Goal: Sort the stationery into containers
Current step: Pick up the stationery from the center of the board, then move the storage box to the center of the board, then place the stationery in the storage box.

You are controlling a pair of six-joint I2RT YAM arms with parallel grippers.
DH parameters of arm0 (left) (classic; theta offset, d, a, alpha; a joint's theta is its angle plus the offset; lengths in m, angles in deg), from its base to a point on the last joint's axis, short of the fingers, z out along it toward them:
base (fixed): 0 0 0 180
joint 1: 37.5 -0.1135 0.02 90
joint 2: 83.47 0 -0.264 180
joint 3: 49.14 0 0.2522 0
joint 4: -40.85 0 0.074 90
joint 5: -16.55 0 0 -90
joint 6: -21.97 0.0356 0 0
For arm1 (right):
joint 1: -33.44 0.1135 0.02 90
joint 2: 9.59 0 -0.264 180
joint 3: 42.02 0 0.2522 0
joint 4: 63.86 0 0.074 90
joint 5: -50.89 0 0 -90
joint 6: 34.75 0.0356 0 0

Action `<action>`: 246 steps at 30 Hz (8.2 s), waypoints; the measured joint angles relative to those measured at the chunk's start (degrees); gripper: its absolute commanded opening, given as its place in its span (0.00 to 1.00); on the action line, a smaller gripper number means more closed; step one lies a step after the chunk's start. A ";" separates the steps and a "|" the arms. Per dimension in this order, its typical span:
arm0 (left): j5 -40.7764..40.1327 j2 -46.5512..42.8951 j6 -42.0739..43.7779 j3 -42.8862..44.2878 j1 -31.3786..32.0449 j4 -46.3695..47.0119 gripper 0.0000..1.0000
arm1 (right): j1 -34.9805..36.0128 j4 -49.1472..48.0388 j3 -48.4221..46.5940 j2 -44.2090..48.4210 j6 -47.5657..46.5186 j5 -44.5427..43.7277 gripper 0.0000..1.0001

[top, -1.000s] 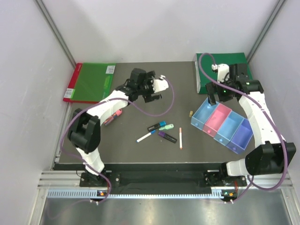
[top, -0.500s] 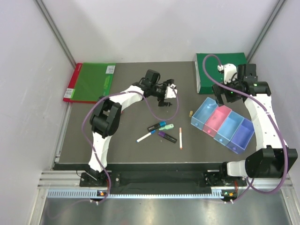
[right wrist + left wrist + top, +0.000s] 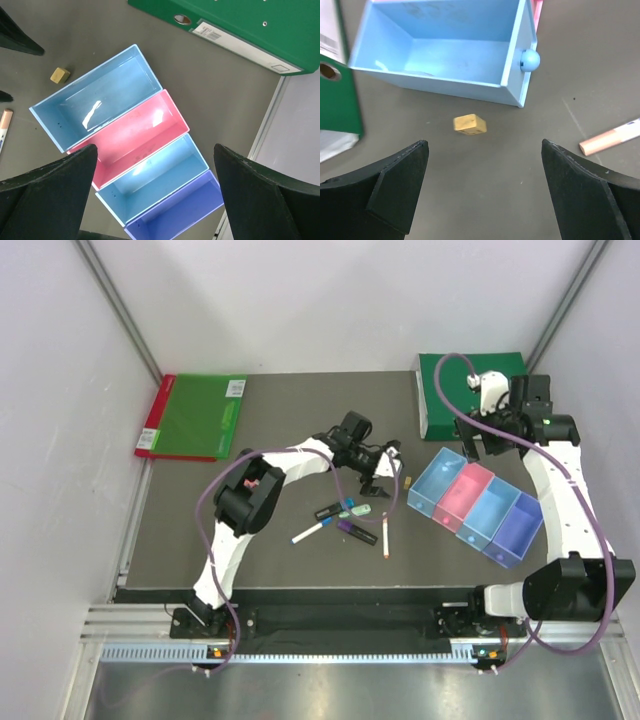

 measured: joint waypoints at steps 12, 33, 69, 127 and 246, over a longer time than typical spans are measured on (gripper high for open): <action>-0.22 9.46 -3.08 6.19 0.02 6.14 0.96 | 0.00 -0.37 0.13 2.64 0.79 0.46 1.00; 1.42 12.44 -6.10 9.22 1.68 8.98 0.68 | 0.00 -2.05 0.17 3.10 0.79 -0.04 1.00; -14.64 -2.99 -6.67 -2.19 -4.90 1.44 0.00 | 0.00 -0.42 2.43 -6.47 8.33 8.68 0.96; -18.12 -52.89 -17.55 -20.87 -22.18 -15.23 0.00 | 13.46 -8.15 -4.37 -33.97 24.44 3.82 0.39; -10.69 -31.10 -7.56 -15.69 -17.27 -14.71 0.63 | 24.13 -2.71 -5.86 -3.87 2.03 0.39 0.92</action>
